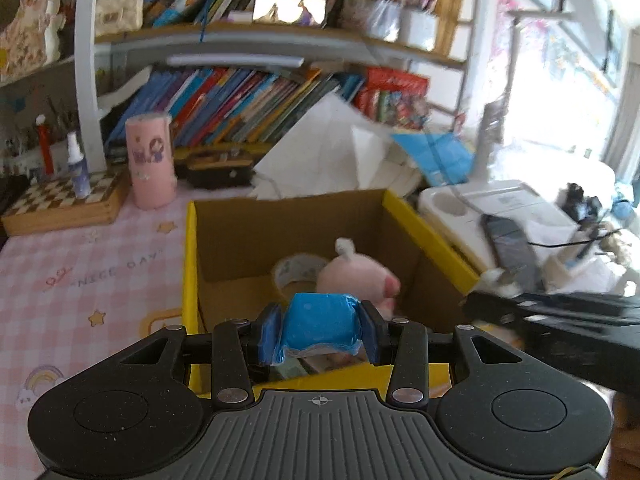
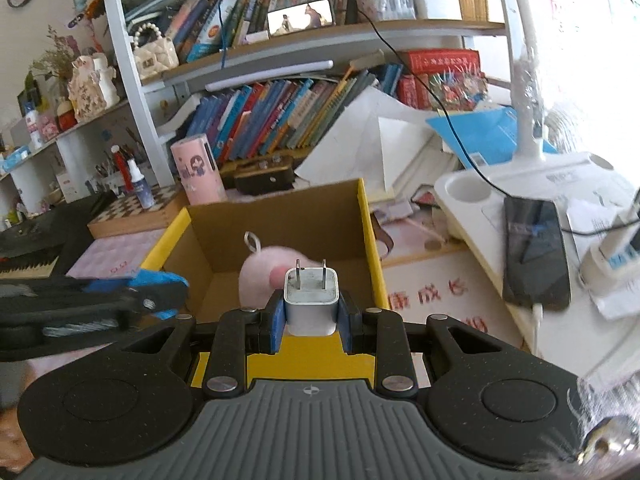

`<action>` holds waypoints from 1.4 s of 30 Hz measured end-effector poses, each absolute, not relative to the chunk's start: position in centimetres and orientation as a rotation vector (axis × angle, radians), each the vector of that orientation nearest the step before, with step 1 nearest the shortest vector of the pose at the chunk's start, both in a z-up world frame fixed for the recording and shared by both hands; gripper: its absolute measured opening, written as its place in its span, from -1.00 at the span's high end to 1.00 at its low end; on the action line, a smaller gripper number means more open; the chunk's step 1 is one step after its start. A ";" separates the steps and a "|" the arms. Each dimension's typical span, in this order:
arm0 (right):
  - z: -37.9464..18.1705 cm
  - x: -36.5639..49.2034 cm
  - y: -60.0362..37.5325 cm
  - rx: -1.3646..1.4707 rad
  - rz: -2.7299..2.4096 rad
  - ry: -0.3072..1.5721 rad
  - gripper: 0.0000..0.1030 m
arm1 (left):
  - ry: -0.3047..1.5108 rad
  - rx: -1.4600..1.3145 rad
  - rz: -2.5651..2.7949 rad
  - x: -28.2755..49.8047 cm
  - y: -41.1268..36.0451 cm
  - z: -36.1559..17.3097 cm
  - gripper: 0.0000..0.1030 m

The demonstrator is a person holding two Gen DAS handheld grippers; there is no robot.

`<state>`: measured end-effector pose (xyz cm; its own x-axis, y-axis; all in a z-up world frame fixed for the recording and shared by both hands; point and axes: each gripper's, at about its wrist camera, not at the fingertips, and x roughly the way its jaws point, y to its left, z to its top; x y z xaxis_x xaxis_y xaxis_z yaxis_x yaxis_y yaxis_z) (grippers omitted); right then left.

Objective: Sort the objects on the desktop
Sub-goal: 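Open the left tool to drop the eraser in while the right lowers the plug in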

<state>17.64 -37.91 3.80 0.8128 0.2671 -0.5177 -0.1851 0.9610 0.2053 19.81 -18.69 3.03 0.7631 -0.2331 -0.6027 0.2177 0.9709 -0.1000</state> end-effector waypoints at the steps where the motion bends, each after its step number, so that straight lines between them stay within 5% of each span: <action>1: 3.9 17.9 -38.1 0.148 0.249 0.567 0.52 | 0.678 -0.030 -0.229 20.3 -18.9 2.7 0.21; 16: 3.2 21.3 -38.4 0.151 0.388 0.608 0.52 | 0.826 0.004 -0.146 23.7 -20.4 -0.3 0.17; 31: 3.6 24.6 -34.9 0.114 0.593 0.623 0.52 | 0.777 0.016 -0.062 20.6 -19.3 1.9 -0.12; 42: 0.0 29.5 -28.3 -0.038 0.797 0.858 0.53 | 0.727 0.034 0.048 16.1 -17.8 3.6 -0.19</action>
<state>29.53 -28.31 -0.01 0.3889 0.6122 -0.6884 -0.6416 0.7163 0.2745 16.10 -17.79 3.58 0.7458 0.0553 -0.6638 -0.0318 0.9984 0.0474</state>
